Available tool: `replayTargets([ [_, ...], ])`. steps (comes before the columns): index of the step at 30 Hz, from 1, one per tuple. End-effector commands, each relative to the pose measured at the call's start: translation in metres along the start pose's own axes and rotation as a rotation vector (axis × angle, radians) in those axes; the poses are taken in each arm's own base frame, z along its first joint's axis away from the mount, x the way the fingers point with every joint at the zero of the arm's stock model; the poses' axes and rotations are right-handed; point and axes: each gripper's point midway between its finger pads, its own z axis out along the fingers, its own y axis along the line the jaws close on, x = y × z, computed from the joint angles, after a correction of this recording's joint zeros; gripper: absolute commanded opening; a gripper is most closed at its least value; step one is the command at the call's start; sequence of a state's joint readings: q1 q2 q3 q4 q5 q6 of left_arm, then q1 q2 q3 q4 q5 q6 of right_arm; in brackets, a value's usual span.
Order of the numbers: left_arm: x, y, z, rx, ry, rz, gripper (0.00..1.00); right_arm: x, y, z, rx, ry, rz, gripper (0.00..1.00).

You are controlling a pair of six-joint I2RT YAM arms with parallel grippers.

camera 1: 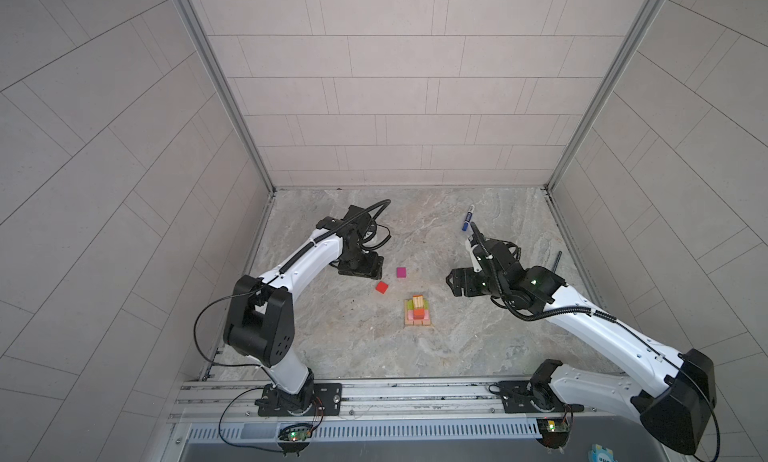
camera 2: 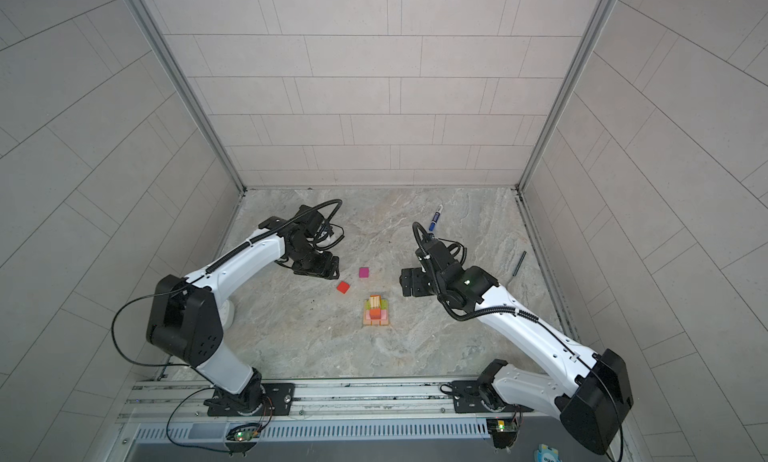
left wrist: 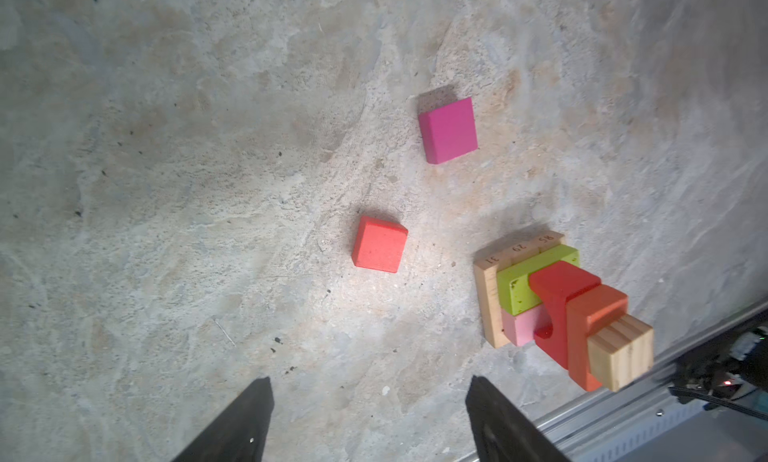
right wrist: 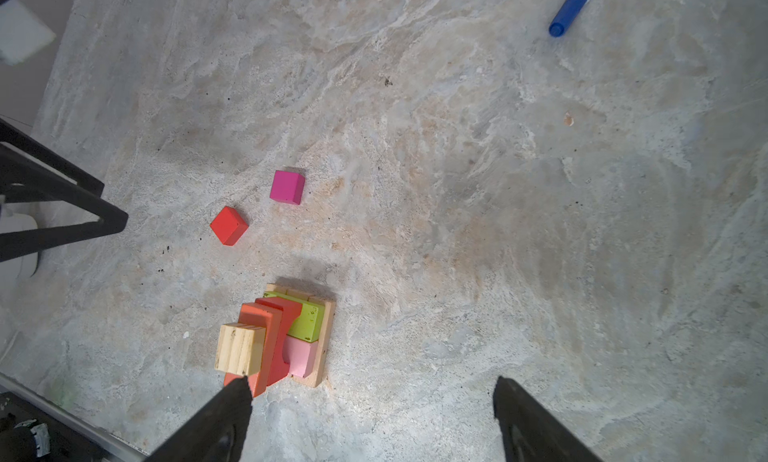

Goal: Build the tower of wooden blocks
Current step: 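Move the left gripper to the red cube while the right gripper withdraws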

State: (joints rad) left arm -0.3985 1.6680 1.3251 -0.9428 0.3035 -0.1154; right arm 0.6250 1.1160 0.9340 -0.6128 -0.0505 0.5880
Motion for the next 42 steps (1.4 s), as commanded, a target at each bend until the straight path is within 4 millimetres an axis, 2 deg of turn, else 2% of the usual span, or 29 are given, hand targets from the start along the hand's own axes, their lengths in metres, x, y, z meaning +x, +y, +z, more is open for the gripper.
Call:
replayTargets([
  [1,0.000,-0.002,0.004,-0.049,0.031,0.100,0.79,0.002,0.001,0.001,-0.025,0.005,-0.008,0.92],
  [8,-0.008,-0.005,0.028,-0.028,0.052,0.201,0.79,0.001,-0.004,-0.003,-0.035,-0.002,0.005,0.92],
  [13,-0.013,0.008,0.059,-0.067,0.082,0.232,0.74,-0.001,-0.007,-0.006,-0.046,-0.014,0.024,0.92],
  [15,-0.014,0.012,0.065,-0.085,0.097,0.233,0.71,0.000,-0.007,-0.005,-0.053,-0.009,0.030,0.92],
  [21,-0.020,0.010,0.070,-0.068,0.034,0.249,0.71,0.002,-0.008,-0.004,-0.060,0.000,0.034,0.92],
  [36,-0.009,-0.004,0.082,-0.083,0.061,0.304,0.66,0.000,-0.006,-0.010,-0.080,-0.018,0.056,0.92],
  [42,-0.005,-0.005,0.088,-0.092,0.087,0.311,0.59,0.000,-0.008,-0.011,-0.080,-0.020,0.060,0.92],
])
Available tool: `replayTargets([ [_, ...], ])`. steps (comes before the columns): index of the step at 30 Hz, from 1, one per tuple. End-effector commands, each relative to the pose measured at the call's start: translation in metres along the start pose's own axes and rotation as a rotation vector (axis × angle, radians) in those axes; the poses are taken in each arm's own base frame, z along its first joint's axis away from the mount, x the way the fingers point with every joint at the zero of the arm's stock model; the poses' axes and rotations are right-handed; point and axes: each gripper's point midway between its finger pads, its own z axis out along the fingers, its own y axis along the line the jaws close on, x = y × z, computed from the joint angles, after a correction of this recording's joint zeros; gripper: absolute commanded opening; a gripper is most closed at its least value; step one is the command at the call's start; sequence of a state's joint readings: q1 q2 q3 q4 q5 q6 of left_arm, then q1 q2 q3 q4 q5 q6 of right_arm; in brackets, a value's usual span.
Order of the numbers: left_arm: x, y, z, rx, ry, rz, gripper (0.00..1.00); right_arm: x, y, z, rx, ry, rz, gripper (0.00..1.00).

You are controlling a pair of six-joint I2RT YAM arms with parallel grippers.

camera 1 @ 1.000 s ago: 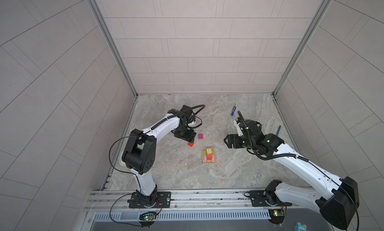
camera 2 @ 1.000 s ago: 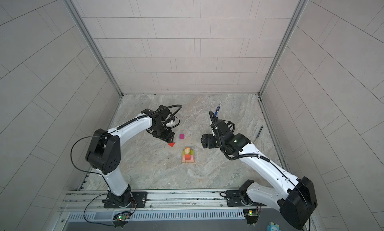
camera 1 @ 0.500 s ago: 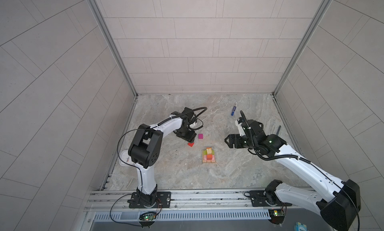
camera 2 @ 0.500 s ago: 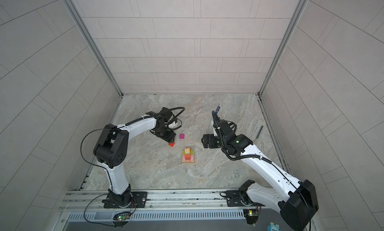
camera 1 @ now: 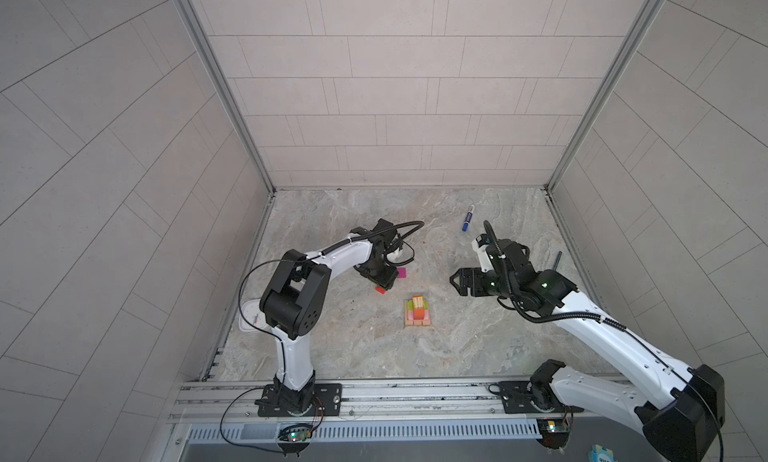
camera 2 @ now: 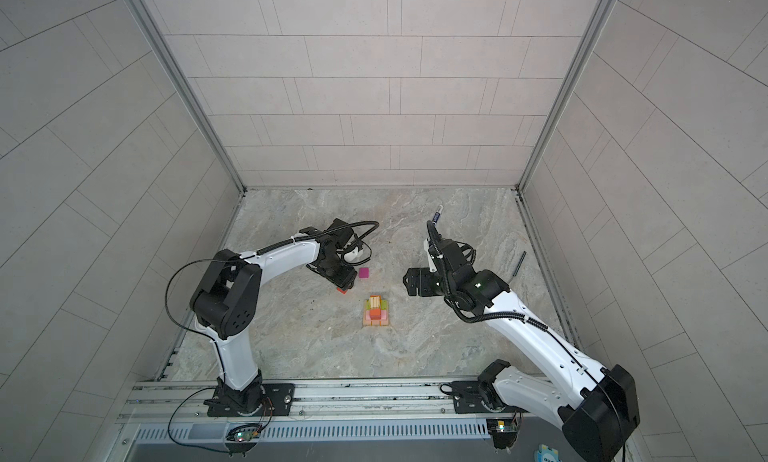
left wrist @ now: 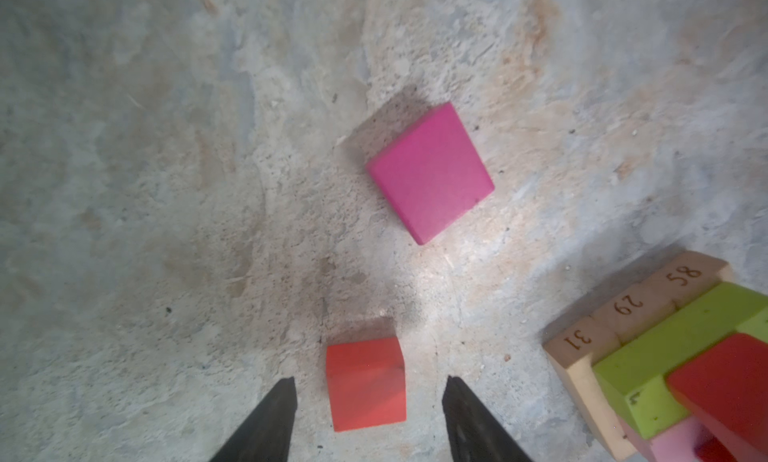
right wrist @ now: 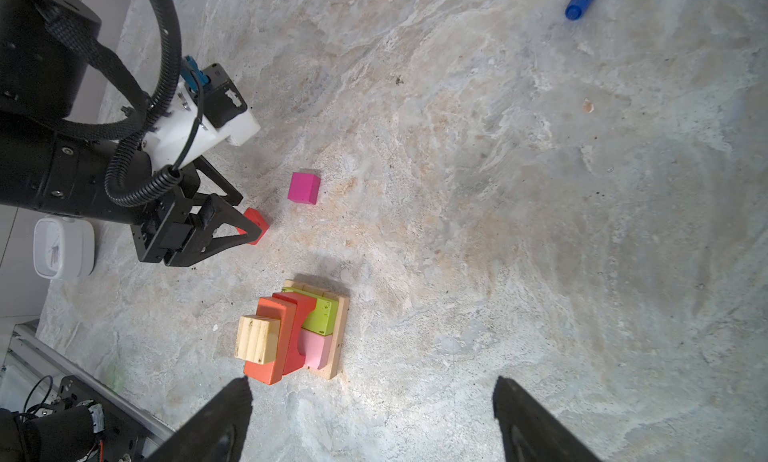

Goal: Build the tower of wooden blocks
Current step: 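Move the left gripper to the red cube while the right gripper withdraws, then close the left gripper on the red cube and lift it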

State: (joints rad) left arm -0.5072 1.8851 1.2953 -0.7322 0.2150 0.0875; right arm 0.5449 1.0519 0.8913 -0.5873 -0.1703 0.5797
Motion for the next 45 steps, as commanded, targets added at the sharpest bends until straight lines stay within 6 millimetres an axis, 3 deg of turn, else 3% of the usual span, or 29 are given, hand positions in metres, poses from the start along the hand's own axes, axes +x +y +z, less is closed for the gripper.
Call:
replayTargets([
  [1,0.010,0.001,0.005,-0.019,0.041,0.012,0.57,0.001,-0.003,-0.003,0.003,-0.011,0.009,0.92],
  [9,0.014,0.006,0.009,-0.051,0.065,0.001,0.55,0.003,-0.005,-0.004,0.000,-0.007,0.009,0.92],
  [22,0.019,-0.006,0.020,-0.031,0.107,0.019,0.54,0.002,-0.007,-0.007,-0.004,-0.019,0.022,0.92],
  [33,0.020,-0.005,0.021,-0.035,0.113,0.012,0.37,0.005,-0.011,-0.006,0.001,-0.014,0.029,0.92],
  [38,0.017,-0.005,0.014,-0.039,0.098,-0.012,0.31,0.006,-0.012,-0.006,0.002,-0.014,0.027,0.92],
  [45,0.019,0.001,-0.015,-0.098,0.095,-0.054,0.30,0.010,-0.017,-0.003,0.015,-0.002,0.030,0.92],
])
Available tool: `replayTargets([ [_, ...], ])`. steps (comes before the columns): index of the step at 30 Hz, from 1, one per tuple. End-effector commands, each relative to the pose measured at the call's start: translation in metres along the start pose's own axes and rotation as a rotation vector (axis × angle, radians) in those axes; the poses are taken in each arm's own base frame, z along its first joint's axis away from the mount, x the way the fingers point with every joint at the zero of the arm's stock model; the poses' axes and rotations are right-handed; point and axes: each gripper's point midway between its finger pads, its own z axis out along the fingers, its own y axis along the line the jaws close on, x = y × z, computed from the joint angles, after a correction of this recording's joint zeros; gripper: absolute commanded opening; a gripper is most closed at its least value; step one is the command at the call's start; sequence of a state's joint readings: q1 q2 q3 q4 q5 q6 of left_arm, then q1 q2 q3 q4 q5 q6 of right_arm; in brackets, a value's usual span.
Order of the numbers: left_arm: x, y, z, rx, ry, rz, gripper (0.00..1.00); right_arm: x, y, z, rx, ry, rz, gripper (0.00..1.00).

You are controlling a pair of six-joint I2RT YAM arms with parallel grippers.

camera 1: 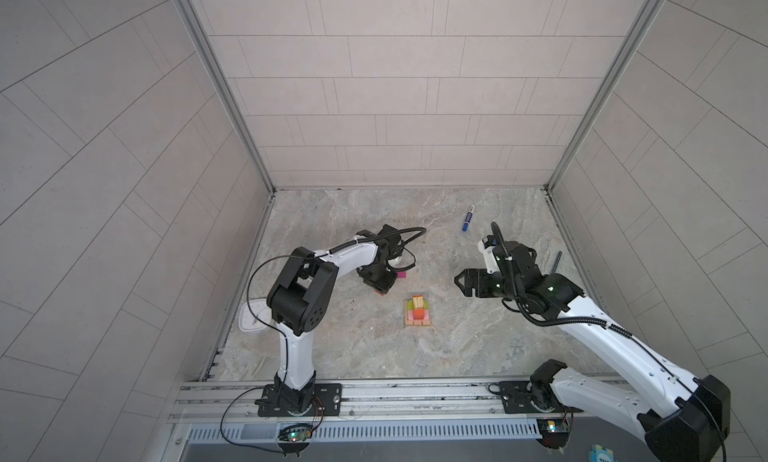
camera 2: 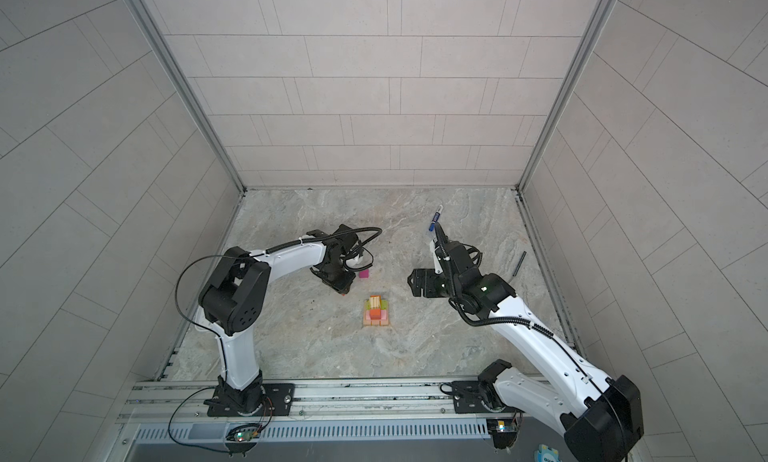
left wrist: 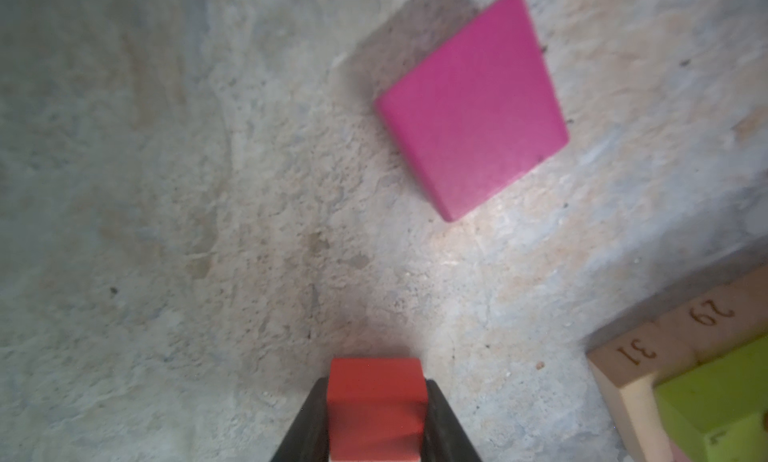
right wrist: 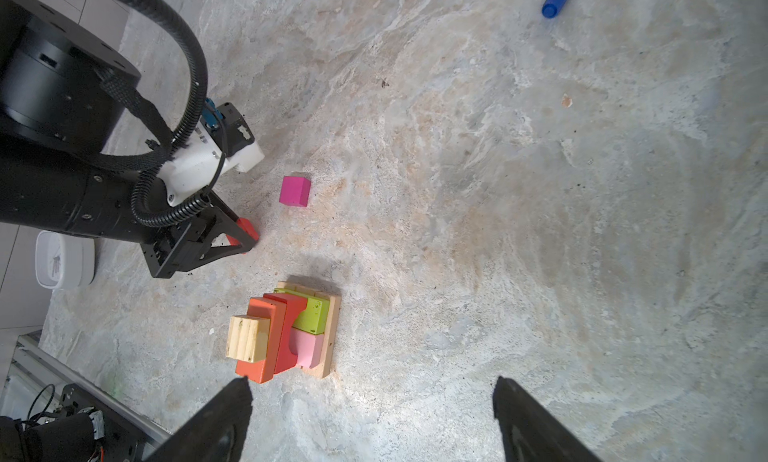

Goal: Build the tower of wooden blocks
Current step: 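Close the left gripper on the red cube and lift it, then carry the red cube with the left gripper over the block stack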

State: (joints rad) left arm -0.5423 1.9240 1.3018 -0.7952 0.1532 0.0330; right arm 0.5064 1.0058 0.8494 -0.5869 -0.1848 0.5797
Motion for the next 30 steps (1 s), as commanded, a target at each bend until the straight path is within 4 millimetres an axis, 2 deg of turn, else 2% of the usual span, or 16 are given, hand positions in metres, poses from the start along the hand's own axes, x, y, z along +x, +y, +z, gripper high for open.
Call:
replayTargets([
  [1,0.004,0.006,-0.032,-0.056,-0.010,-0.037,0.29,0.006,-0.005,0.001,0.008,0.011,0.001,0.92],
  [10,0.013,0.001,-0.089,-0.057,-0.068,-0.168,0.30,0.018,-0.012,0.008,0.024,0.045,-0.003,0.92],
  [15,0.013,-0.017,-0.117,-0.046,-0.104,-0.193,0.31,0.028,-0.012,0.015,0.009,0.077,-0.003,0.92],
  [21,0.012,-0.040,-0.134,-0.016,-0.121,-0.256,0.32,0.037,-0.016,0.019,0.014,0.100,-0.006,0.92],
  [24,0.014,-0.044,-0.140,-0.052,-0.133,-0.305,0.32,0.038,-0.019,0.020,0.021,0.099,-0.001,0.92],
  [26,0.016,-0.047,-0.142,-0.080,-0.126,-0.331,0.33,0.039,-0.020,0.020,0.026,0.100,0.006,0.92],
  [30,0.019,-0.064,-0.137,-0.072,-0.107,-0.352,0.33,0.043,-0.022,0.023,0.027,0.099,0.031,0.92],
])
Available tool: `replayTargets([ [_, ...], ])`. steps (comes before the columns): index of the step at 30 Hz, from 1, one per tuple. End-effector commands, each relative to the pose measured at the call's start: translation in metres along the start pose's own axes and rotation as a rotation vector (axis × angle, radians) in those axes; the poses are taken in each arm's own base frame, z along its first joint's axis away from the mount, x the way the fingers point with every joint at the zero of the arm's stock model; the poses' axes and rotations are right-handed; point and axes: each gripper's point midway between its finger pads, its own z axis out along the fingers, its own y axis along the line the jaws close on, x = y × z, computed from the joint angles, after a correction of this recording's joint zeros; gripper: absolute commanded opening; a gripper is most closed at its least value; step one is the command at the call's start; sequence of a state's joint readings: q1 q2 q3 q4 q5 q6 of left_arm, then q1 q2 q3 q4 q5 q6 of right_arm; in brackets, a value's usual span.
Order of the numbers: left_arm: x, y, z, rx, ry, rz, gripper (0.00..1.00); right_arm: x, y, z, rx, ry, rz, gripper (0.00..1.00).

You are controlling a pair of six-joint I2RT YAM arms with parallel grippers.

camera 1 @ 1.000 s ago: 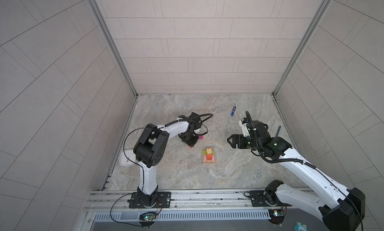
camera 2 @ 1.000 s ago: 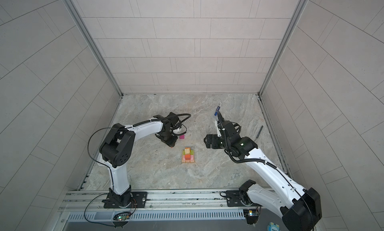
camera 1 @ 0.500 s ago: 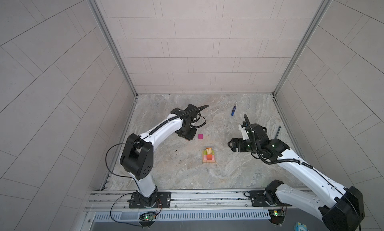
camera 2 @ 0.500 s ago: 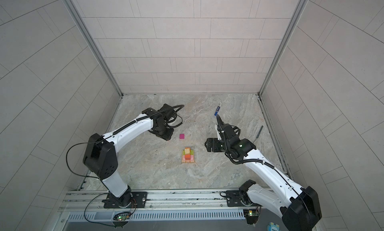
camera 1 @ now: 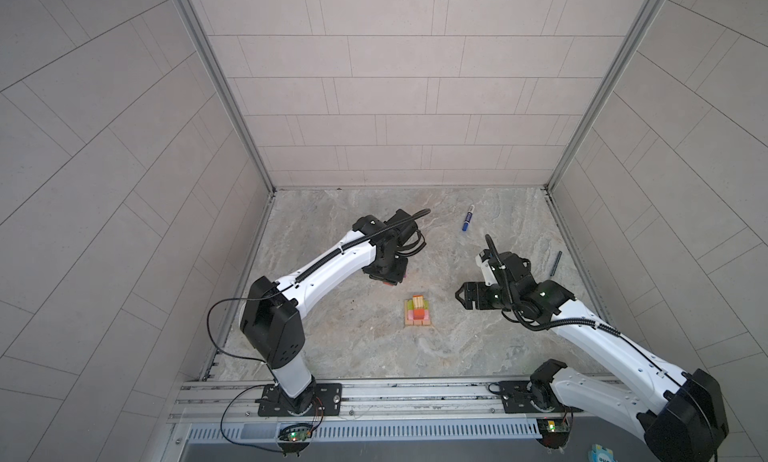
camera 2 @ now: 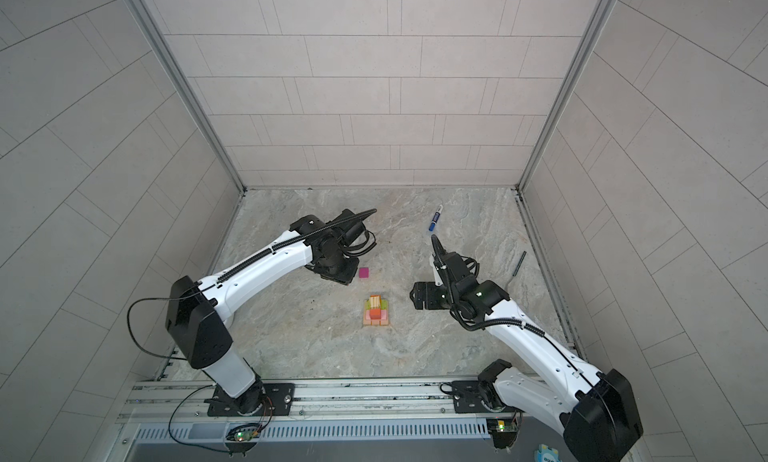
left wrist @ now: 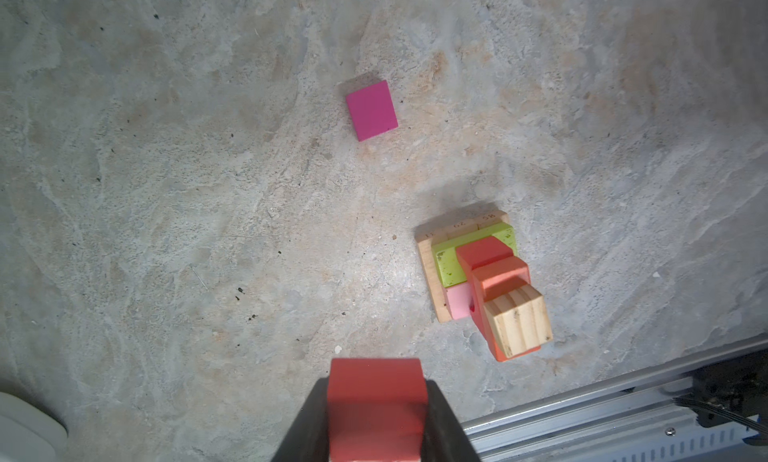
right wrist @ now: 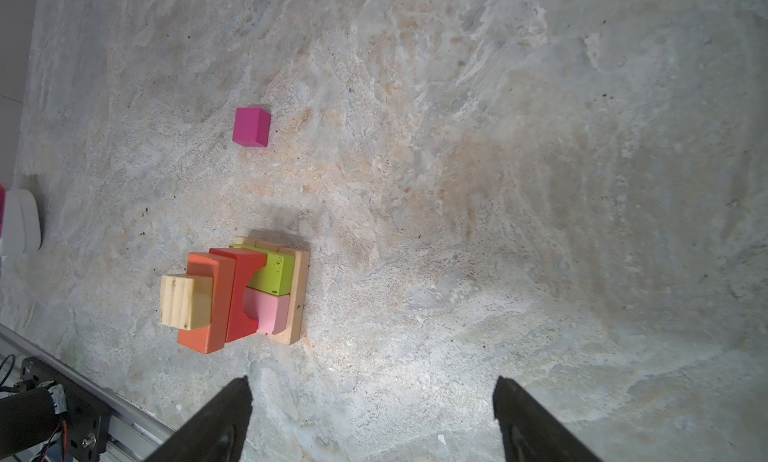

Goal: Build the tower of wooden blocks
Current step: 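Carry the red cube with the left gripper over the block stack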

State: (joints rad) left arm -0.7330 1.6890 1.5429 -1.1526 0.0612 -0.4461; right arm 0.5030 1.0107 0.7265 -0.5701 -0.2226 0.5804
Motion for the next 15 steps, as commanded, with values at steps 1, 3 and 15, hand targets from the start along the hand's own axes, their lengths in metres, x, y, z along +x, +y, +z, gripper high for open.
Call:
replayTargets([
  [1,0.011,-0.005,-0.005,-0.032,0.022,-0.068,0.33,0.000,-0.003,0.001,0.003,-0.015,0.023,0.92],
  [3,0.014,-0.014,-0.002,-0.027,0.033,-0.071,0.33,0.002,-0.004,0.002,-0.003,-0.021,0.037,0.92],
  [15,0.006,-0.059,0.003,0.032,-0.068,-0.106,0.33,0.010,-0.010,0.001,0.008,-0.025,0.046,0.92],
])
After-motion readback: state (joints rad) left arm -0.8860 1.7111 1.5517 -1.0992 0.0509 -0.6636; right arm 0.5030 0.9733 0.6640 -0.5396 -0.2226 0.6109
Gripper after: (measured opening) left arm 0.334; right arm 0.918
